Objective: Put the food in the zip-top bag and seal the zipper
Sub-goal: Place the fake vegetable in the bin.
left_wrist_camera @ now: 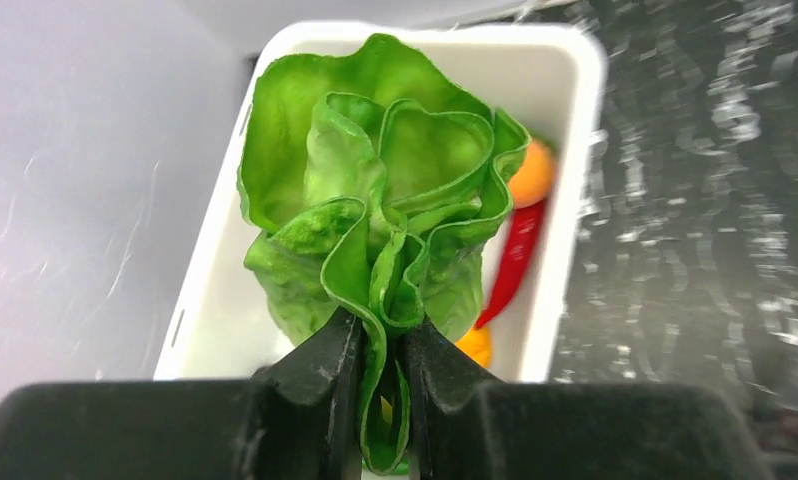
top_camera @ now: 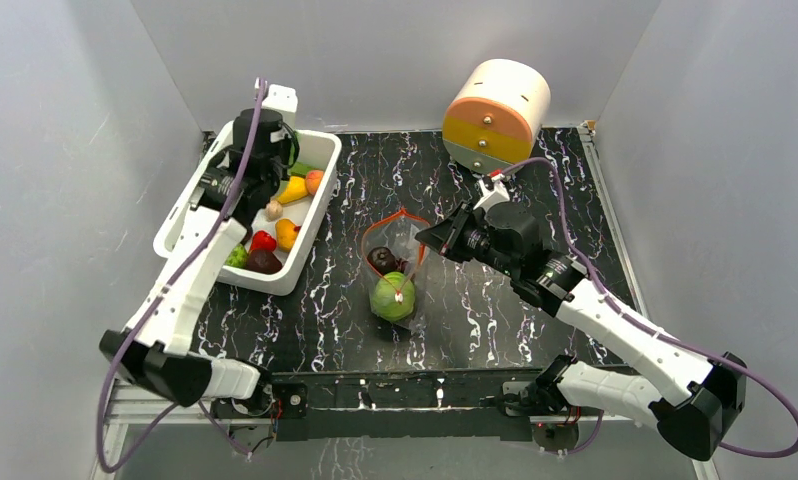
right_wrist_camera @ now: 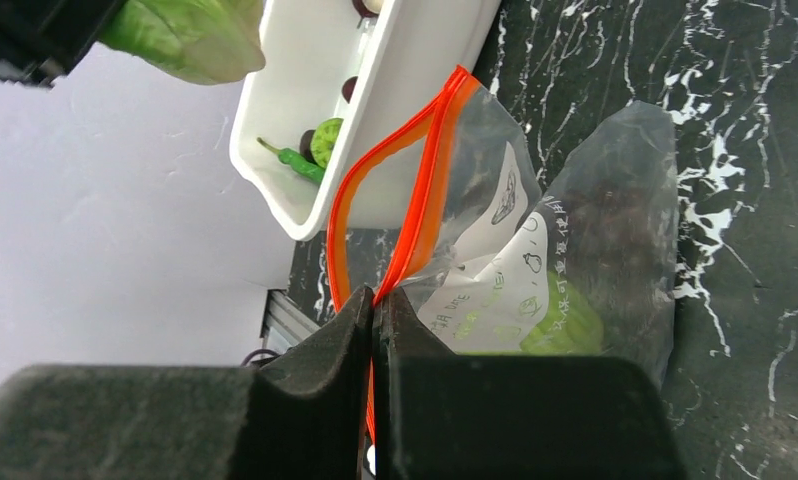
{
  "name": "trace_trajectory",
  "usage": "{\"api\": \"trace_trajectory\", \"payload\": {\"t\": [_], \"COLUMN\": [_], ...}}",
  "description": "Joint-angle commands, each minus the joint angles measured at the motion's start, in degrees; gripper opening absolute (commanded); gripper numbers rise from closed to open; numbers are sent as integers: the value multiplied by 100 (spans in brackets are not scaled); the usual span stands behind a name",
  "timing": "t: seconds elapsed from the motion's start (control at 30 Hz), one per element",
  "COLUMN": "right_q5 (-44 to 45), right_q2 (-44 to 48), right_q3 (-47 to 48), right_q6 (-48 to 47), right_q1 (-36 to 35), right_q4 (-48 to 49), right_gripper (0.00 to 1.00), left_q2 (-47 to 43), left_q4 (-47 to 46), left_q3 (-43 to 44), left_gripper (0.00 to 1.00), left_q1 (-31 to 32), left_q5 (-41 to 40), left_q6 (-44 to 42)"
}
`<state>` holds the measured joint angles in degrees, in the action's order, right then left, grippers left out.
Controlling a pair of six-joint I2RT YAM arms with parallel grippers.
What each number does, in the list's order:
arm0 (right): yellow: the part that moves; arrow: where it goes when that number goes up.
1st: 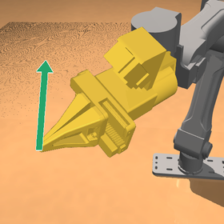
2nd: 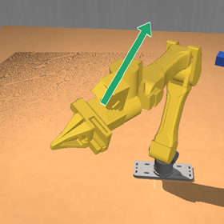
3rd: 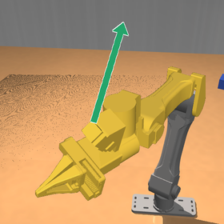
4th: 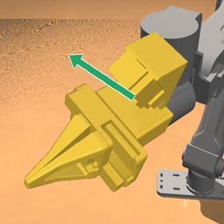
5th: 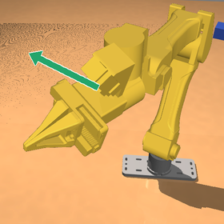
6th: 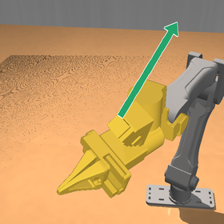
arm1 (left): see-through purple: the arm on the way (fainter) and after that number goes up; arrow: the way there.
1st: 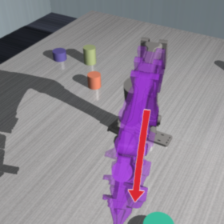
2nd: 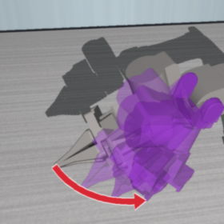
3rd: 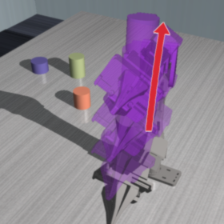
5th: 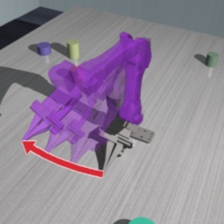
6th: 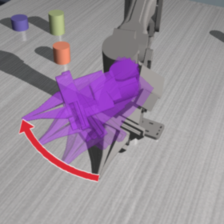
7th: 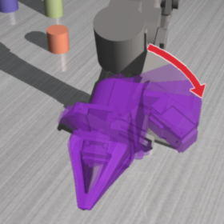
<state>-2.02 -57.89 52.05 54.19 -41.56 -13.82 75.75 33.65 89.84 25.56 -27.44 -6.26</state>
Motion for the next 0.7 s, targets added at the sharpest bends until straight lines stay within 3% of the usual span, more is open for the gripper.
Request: {"api": "trace_trajectory", "payload": {"t": [0.0,0.1,0.23,0.3,0.4,0.43,0.67], "right_q5": [233,171,40,8,-1,0,179], "right_q2": [181,145,69,72,53,31,24], "right_q3": [456,557,725,780,891,951,1061], "right_q6": [-378,-467,-703,-776,-861,-915,-1052], "right_q1": [8,15,12,11,14,12,17], "right_q4": [-148,-202,-474,-521,-581,-626,-572], "right_gripper": [0,0,0,0,0,0,0], "left_q2": [476,879,1583,2002,2570,2677,2519], "left_q4": [314,297,499,661,863,834,296], "left_q3": [152,16,-67,-22,222,265,334], "left_gripper": [0,0,0,0,0,5,74], "left_q1": [-807,-1460,-2316,-2624,-2813,-2850,-2852], "left_q5": [13,-183,760,1055,868,873,1968], "left_q6": [-169,-70,301,419,671,723,1383]}}
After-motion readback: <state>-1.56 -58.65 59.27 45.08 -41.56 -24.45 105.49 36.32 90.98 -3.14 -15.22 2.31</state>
